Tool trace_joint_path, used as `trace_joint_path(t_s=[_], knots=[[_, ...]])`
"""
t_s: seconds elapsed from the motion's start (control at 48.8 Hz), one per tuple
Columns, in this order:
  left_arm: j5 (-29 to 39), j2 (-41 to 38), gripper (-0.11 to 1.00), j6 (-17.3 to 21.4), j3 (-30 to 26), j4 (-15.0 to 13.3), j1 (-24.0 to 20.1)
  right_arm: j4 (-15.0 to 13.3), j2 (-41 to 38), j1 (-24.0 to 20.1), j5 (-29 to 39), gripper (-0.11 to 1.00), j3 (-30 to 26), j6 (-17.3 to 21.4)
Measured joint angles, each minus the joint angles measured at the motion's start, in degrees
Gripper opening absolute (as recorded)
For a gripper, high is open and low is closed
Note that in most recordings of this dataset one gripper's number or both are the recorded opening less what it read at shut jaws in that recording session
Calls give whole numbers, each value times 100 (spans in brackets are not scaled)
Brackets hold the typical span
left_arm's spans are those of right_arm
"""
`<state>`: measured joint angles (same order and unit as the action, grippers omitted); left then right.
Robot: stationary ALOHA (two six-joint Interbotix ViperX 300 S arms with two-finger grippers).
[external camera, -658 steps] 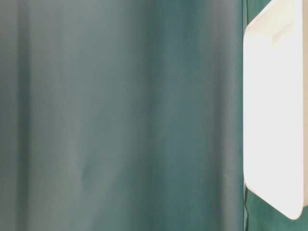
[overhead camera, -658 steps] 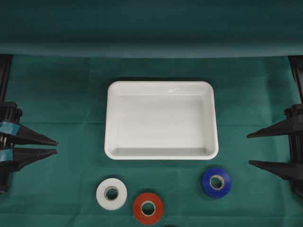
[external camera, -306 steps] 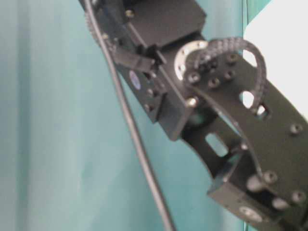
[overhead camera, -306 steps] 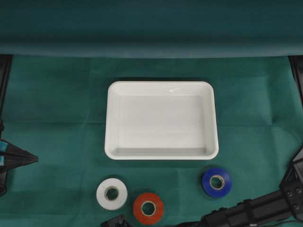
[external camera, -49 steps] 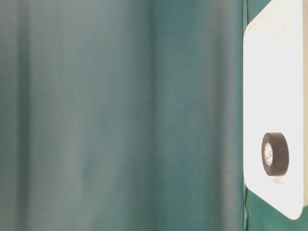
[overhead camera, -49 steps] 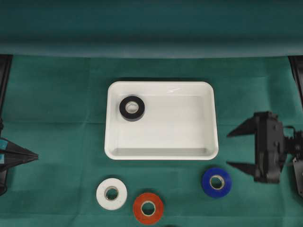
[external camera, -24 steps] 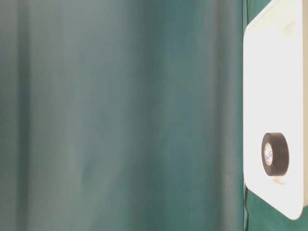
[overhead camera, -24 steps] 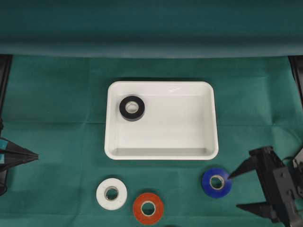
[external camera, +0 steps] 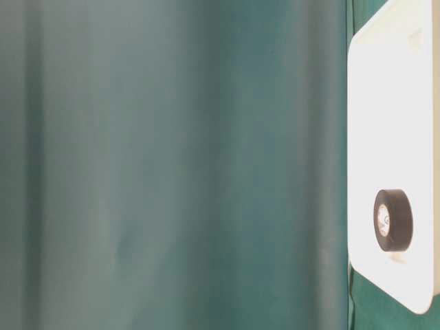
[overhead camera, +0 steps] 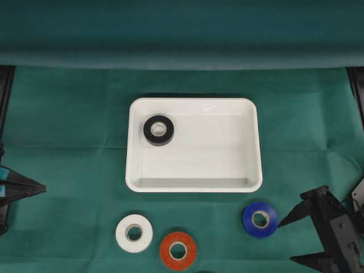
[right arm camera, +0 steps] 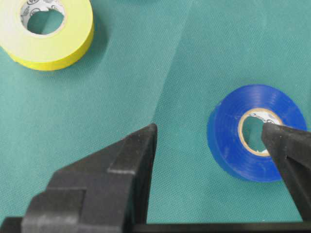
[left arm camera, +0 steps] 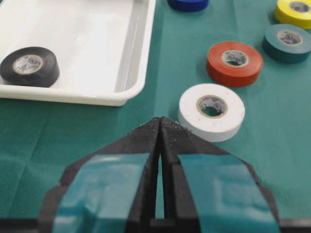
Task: Put the tape into the white case with the right arm.
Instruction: 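Withdraw the right gripper to the right of the tray, then reach the right gripper down into the yellow tape roll's hole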
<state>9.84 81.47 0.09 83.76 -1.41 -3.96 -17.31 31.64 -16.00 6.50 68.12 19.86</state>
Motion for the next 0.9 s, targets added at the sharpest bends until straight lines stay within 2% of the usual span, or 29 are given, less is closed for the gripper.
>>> trace_joint_path(t_s=[0.205,0.574,0.902], knots=[[0,0,0,-9,-9,0,0,0,-589,-325,0,61,-378,9],[0,-9,0,-9,0,0,0,0,-2048,-826,0,60,-1459,-9],[0,0,0,-9,0,0,0,0,-2979,-1178,0,61,-2224,-18]])
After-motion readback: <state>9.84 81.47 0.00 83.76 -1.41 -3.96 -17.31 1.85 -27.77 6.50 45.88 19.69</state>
